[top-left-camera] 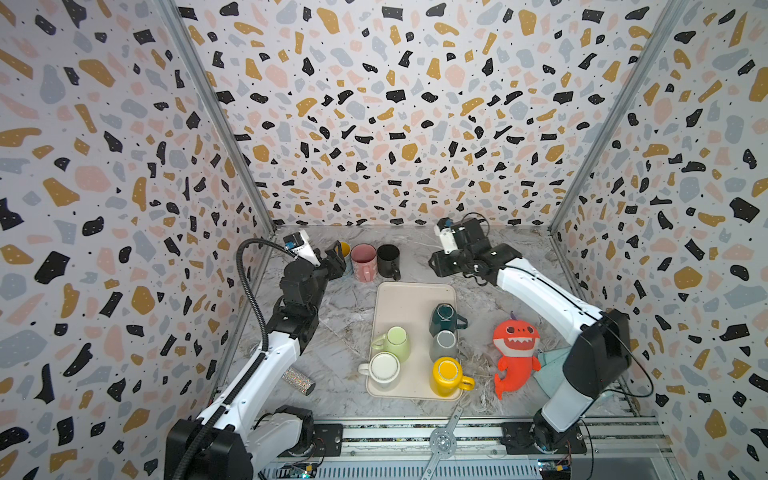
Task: Turn the mug right side up
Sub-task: 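Move the right gripper back over the tray toward the dark green mug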
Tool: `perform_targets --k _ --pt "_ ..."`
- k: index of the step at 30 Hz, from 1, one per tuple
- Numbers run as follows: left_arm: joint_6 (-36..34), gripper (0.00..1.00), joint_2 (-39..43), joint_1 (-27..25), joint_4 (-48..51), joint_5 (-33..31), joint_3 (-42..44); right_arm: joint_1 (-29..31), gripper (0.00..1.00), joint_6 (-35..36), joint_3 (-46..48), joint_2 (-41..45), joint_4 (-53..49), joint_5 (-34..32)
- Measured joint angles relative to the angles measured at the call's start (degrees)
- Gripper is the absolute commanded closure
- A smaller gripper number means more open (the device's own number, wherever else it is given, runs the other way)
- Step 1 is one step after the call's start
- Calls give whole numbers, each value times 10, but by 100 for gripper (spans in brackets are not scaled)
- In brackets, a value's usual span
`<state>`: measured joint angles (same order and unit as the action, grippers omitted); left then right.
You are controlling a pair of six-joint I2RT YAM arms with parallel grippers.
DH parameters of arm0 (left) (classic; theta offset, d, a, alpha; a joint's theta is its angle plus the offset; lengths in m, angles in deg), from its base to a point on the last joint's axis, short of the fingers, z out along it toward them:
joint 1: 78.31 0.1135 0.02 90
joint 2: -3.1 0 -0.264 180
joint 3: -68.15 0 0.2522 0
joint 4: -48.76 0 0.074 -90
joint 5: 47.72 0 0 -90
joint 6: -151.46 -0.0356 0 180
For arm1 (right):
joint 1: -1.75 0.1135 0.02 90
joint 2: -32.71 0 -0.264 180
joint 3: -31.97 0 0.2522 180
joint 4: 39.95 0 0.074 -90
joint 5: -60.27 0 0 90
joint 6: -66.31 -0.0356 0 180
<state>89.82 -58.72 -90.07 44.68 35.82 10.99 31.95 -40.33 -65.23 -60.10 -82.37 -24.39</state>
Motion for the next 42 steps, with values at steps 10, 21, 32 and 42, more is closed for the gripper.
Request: perform_targets --k 10,21,32,42 --pt "13 33 -5 1 7 2 0 -122 58 -223 273 159 4 179" --pt "29 33 -5 1 8 2 3 -160 57 -518 502 290 198 331" --pt "34 33 -8 1 8 2 3 -164 49 -759 625 295 435 345" --pt "39 33 -12 2 9 2 3 -165 49 -835 625 276 508 323"
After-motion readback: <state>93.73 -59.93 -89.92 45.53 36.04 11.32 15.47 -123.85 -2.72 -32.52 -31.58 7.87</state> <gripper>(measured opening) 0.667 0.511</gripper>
